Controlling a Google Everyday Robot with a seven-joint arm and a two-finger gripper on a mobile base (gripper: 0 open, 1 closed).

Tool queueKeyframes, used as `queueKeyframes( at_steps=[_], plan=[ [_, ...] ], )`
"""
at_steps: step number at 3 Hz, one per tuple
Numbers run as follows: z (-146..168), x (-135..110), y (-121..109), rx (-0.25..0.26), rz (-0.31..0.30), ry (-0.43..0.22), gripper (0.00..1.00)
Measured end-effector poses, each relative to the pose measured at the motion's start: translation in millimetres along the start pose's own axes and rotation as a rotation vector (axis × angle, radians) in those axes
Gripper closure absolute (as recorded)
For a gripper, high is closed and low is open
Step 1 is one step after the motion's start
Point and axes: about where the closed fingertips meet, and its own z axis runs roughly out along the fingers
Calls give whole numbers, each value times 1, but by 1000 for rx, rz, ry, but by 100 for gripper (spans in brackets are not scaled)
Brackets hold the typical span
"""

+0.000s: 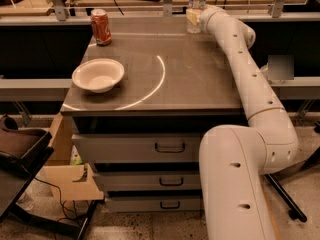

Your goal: Move water bottle near paper bowl

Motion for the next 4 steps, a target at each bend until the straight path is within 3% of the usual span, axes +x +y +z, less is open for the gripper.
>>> queueKeyframes(
  at_steps=[2,4],
  plan=[
    [3,2,4,-5,1,3,95],
    [3,-1,9,-12,-15,14,100]
  ],
)
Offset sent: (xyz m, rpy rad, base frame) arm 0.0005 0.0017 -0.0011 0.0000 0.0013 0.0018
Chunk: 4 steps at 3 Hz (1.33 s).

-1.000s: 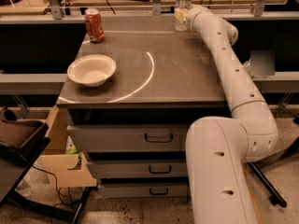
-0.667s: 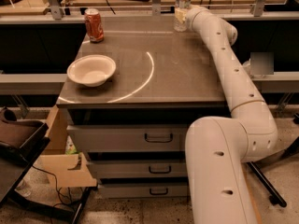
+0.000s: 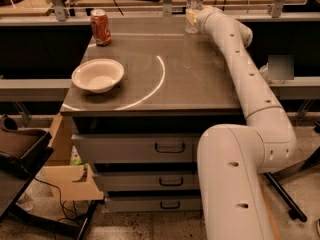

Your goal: Move water bottle near paper bowl

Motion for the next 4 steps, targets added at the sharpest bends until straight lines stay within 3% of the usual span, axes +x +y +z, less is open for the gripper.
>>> queueKeyframes(
  at_steps=[2,4],
  plan=[
    [-27,-48,-9,19,-84,36,100],
    [-84,-96,-25,50,-57,29,100]
  ],
)
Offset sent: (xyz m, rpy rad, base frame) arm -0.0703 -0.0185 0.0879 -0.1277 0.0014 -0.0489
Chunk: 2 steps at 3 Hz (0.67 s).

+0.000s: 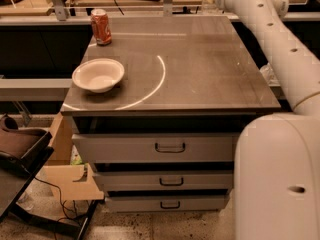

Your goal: Move water bottle near paper bowl

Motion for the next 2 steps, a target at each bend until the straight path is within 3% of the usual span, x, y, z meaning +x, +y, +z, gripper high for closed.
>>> queueKeyframes(
  at_steps=[1,2],
  plan=[
    [-49,-27,-5,34,-1,-10,100],
    [-85,-36,2,40,12,-25,100]
  ],
)
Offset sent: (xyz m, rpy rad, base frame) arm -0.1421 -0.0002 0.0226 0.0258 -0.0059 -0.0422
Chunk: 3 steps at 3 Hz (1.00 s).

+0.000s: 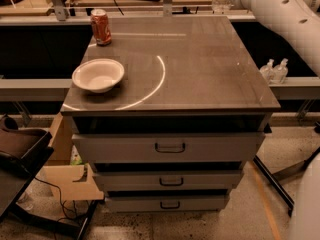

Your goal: Move water bottle near paper bowl

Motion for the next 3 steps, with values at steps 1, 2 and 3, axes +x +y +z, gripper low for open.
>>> queueKeyframes(
  at_steps=[1,2,3],
  plan=[
    [-39,-1,18,-13,-6,-23,100],
    [-85,28,70,-73,-15,-35,100],
    [-85,28,70,-73,-15,-35,100]
  ],
)
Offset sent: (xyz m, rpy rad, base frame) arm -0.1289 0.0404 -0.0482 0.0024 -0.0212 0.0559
